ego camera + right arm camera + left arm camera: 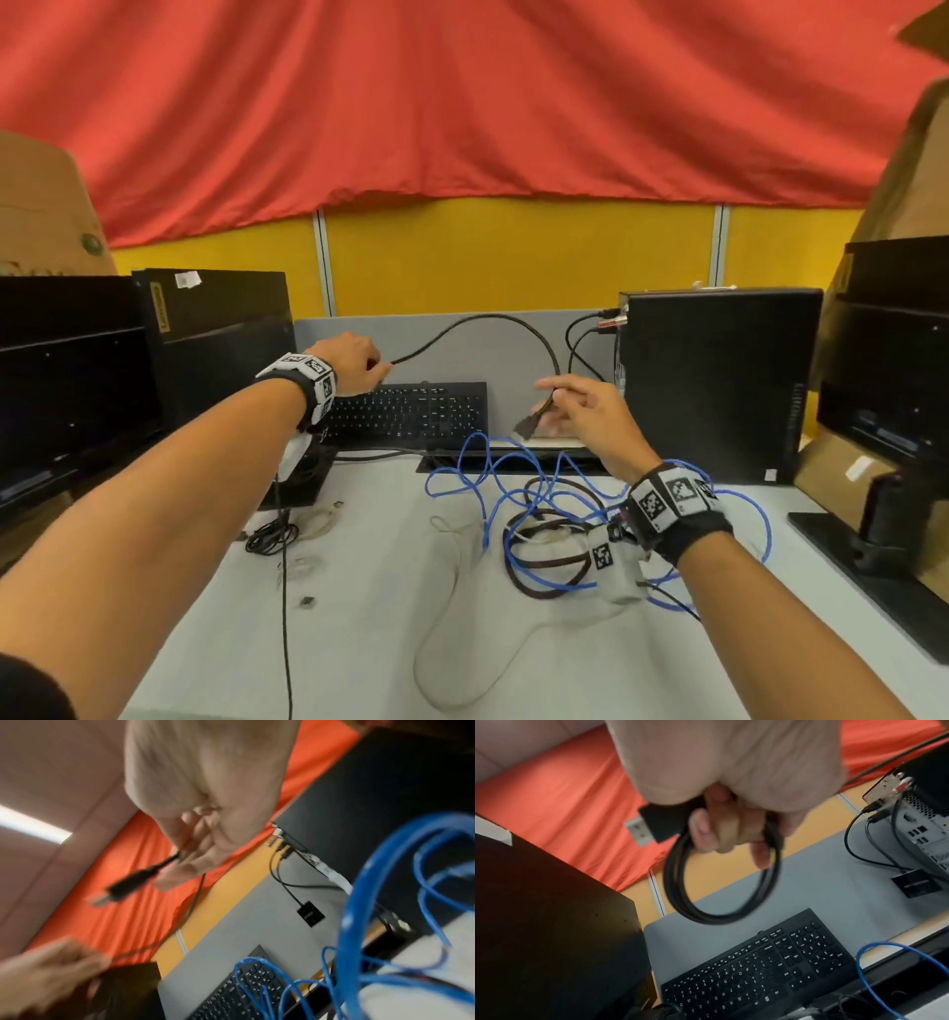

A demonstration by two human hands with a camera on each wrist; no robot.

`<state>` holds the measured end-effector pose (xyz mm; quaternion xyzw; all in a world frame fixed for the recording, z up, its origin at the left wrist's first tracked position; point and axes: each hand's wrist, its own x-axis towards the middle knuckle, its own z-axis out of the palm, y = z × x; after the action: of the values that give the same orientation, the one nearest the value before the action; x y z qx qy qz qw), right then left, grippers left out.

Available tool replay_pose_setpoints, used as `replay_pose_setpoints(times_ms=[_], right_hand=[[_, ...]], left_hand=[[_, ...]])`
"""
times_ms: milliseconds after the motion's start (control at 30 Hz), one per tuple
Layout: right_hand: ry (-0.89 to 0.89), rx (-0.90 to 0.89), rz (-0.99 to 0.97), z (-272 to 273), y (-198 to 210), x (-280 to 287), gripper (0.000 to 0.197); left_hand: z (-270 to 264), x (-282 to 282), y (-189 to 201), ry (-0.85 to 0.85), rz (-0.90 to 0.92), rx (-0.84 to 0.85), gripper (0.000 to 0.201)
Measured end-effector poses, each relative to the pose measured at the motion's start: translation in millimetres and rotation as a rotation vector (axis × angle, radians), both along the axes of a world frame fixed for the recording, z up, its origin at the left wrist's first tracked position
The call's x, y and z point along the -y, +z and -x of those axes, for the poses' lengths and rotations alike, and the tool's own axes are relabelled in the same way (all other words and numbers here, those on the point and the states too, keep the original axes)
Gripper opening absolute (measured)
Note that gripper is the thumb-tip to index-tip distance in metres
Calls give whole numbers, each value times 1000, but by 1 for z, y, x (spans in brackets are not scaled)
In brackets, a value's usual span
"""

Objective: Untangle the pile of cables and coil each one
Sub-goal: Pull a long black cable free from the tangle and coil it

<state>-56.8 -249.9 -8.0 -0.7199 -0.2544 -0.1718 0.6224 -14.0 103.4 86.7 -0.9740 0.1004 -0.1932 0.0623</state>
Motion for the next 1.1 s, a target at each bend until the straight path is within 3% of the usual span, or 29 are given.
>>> replay_pose_setpoints(times_ms=[100,200,300,367,533,633,733,900,967,1100], right_hand=[[247,-88,-419,-4,3,14,25],[3,-65,-617,-16,8,33,24],[-356,-161,-641,-36,3,58,19],[-513,-250,-579,-44,-2,73,17],[-665,-411,-384,-58,-20,84,7],[-558,-549,-253,-58,-23,71,6],[-369,-496,-297,-49,-29,50,23],[130,-466,-390,-29,-36,28,25],[267,-403,-335,-23,-37,23,25],[141,-258,-142,-18,-32,5,25]], left_hand=[[5,-6,4,-138,25,-136,48],[18,-1,16,-225,218,-283,43],[36,8,32,-357,611,-481,38],[48,16,43,-489,808,-519,36],[69,39,57,-729,1150,-482,36],[69,57,63,-789,1402,-426,42],[65,73,66,-813,1613,-362,42],[53,85,63,-728,1848,-181,46],[50,89,57,-671,1888,-134,47],[53,100,39,-563,1865,-233,47]])
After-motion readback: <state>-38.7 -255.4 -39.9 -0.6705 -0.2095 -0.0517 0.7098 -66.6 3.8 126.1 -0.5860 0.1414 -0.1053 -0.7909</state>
